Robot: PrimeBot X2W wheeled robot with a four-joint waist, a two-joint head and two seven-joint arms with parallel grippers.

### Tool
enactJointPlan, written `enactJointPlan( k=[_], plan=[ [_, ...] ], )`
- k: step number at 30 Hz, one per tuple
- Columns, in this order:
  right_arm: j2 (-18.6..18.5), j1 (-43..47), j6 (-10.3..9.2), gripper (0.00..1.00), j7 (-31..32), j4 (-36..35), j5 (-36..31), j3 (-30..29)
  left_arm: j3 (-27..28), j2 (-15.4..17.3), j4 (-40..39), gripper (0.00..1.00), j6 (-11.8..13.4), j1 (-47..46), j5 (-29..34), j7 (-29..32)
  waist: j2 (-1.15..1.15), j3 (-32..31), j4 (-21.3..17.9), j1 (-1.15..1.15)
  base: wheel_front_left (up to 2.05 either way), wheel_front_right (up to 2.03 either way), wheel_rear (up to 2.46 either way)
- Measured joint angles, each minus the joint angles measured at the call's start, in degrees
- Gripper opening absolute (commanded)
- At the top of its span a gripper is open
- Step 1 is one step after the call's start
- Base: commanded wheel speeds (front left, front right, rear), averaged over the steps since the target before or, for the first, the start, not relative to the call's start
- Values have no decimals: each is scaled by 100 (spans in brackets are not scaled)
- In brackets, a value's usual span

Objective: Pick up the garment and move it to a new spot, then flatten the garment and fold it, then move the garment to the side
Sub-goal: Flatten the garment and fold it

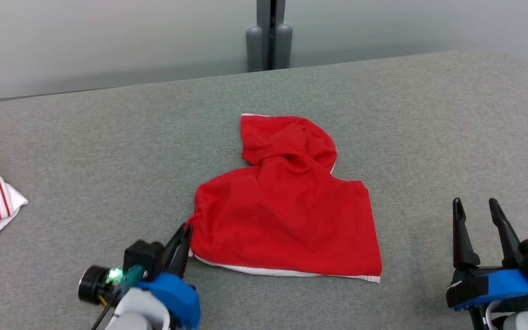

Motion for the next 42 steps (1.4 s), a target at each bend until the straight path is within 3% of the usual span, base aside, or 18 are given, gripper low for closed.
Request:
enactJointPlan(
  k=[12,13,15,22,30,42],
  plan=[
    [0,-153,0,100,-45,76,-41,19,-257,-590,1403,0,-201,-1113,129,-36,0,161,-312,0,0,0,0],
    [0,-153,0,100,-46,82,-41,15,-268,-625,1471,23,-204,-1133,130,-105,0,160,-308,0,0,0,0],
    [-1,-153,0,100,-48,103,-41,-3,-305,-680,1607,100,-219,-1159,137,-242,0,143,-279,0,0,0,0],
    [0,-153,0,100,-74,135,-26,56,-327,-806,1714,100,-261,-1216,176,-754,0,21,-64,0,0,0,0],
    [0,-137,0,100,-97,154,-19,165,-100,-829,1173,100,-287,-1029,40,-944,0,-220,185,0,0,0,0],
    [0,460,0,100,-115,41,15,456,722,-756,191,100,-132,355,-225,-970,0,-728,411,0,0,0,0]
  ],
)
